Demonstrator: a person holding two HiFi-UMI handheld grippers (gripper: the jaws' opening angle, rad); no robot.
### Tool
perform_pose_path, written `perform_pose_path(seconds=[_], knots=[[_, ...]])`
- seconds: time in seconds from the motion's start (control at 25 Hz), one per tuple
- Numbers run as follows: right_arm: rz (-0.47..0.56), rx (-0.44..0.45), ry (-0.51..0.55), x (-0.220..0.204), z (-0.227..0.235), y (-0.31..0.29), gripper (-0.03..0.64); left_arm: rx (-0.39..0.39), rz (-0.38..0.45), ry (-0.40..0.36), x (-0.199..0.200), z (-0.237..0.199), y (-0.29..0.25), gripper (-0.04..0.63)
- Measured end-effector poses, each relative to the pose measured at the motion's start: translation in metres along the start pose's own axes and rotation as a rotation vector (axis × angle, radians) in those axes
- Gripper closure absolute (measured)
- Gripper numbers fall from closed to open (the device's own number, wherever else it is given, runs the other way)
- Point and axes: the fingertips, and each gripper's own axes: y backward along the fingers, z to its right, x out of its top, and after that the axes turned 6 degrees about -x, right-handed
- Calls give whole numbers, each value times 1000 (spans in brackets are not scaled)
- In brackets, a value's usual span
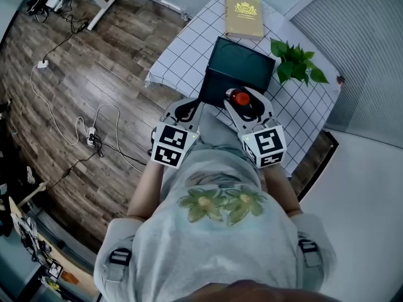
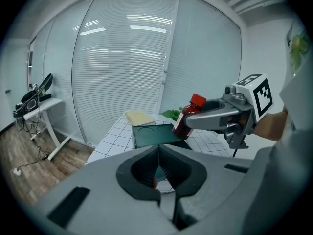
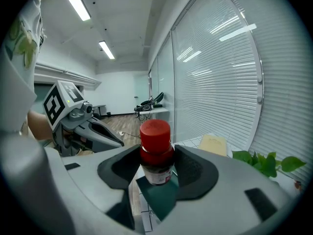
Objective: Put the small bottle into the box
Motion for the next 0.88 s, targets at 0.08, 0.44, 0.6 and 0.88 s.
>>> perform_pose_path(seconds=[0.08, 0.44, 0.6, 0.88], knots=[[-6, 3, 1, -2, 1, -2, 400, 0, -2, 5, 0, -2, -1, 583], [-25, 4, -19, -9, 12, -16, 399, 5, -9, 14, 7, -16, -15, 583], [-36, 8, -16, -12, 16, -22, 400, 10, -11, 25, 7, -22, -20, 583], [-61, 24, 3, -20, 16, -31, 399, 9, -15, 37, 7, -27, -28, 583]])
